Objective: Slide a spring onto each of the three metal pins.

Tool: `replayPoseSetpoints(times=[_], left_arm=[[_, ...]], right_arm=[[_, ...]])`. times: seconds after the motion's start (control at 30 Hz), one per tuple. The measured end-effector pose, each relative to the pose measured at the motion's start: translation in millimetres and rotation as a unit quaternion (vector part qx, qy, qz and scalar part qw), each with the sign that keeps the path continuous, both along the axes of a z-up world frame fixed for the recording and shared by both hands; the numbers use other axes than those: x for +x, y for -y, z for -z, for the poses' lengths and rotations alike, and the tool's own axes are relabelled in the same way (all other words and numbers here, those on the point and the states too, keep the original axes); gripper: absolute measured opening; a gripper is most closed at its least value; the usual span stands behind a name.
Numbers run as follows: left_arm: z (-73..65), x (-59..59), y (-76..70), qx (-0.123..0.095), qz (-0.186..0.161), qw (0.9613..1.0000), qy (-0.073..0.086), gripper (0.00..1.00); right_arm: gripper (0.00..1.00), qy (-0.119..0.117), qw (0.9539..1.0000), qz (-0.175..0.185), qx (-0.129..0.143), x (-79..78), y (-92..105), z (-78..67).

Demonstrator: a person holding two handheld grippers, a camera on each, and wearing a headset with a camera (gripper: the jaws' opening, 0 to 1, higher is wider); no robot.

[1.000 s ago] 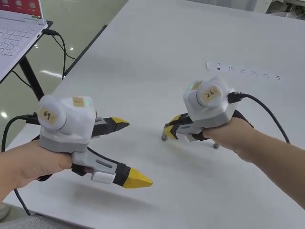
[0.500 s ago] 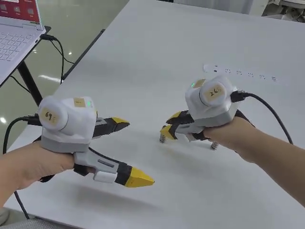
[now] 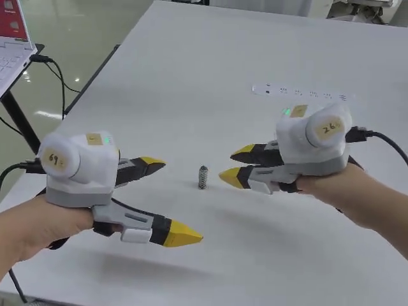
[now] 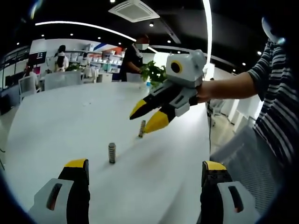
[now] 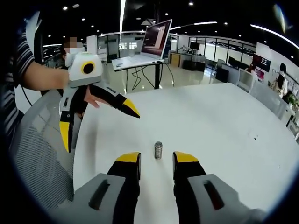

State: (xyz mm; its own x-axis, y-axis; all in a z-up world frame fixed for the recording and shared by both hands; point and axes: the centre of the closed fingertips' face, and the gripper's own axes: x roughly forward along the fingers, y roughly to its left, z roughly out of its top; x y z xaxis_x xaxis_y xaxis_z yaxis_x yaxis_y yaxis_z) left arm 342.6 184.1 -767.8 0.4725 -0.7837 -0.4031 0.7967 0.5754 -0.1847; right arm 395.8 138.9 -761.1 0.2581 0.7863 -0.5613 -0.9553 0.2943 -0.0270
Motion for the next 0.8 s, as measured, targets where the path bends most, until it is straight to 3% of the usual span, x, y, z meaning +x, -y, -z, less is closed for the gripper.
replayPoseSetpoints(times=[0.3, 0.6, 0.8], left_arm=[[-5.5, 2.5, 6.4, 0.000, 0.004, 1.0000, 0.007, 0.97], [-2.3, 2.0, 8.3, 0.003, 0.005, 1.0000, 0.006, 0.98], [0.1, 1.2, 10.3, 0.008, 0.008, 0.9999, 0.006, 0.97]], right_arm=[[0.39, -0.001, 0.9994, 0.007, 0.034, -18.8, 20.6, -6.8], [0.58, -0.006, 0.9974, 0.047, 0.054, -28.2, 62.7, -3.7], [0.67, -0.007, 0.9935, 0.089, 0.071, -37.5, 91.5, 0.2]])
